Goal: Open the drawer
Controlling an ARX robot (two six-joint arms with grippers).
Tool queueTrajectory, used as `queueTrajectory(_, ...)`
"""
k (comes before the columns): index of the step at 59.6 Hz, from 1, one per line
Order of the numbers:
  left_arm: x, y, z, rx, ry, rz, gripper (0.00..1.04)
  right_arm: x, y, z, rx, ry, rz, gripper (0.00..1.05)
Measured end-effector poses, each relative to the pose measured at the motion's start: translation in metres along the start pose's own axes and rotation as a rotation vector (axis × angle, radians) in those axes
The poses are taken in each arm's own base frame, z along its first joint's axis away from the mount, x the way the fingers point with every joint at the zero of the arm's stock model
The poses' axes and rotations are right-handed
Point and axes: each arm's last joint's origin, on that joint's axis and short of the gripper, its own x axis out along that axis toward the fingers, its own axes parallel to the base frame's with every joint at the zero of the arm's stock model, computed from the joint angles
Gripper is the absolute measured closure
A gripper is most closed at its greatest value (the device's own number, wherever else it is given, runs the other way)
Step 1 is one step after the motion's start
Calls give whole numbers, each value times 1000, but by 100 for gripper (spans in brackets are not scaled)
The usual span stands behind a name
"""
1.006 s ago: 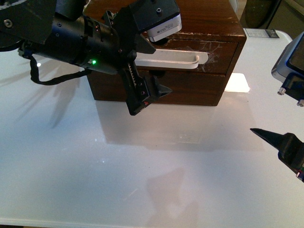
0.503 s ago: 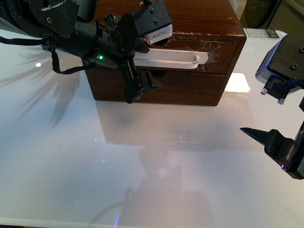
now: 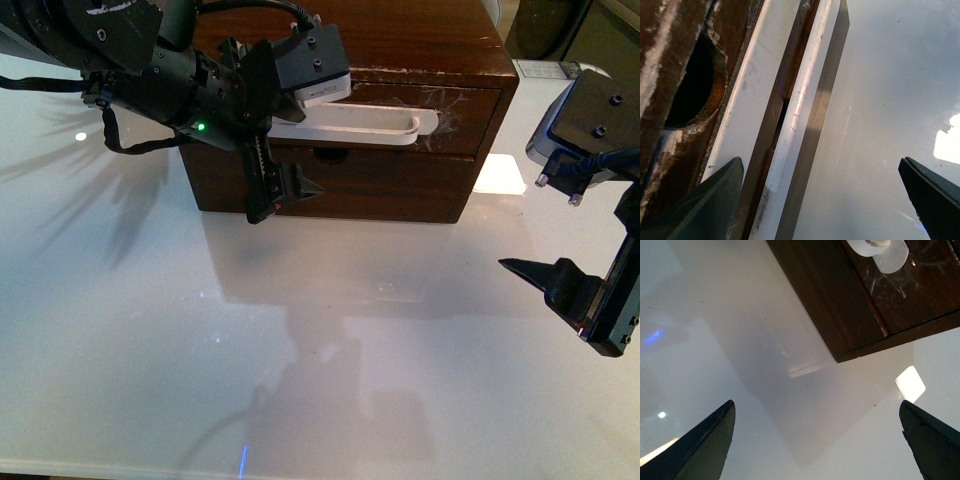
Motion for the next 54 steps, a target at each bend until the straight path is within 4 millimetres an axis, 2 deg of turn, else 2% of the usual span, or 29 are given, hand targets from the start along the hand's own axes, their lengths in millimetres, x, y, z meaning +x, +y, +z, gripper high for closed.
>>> queueTrajectory(17, 2, 3, -5, 36, 37, -23, 8, 20, -14, 6, -54, 2, 7, 9)
queueTrajectory(34, 1, 4, -5, 45, 49, -29, 8, 54, -31, 31, -158, -39, 27, 9)
queueTrajectory(54, 2, 4, -5, 60, 50, -31, 8, 76, -37, 55, -234, -93, 50, 9)
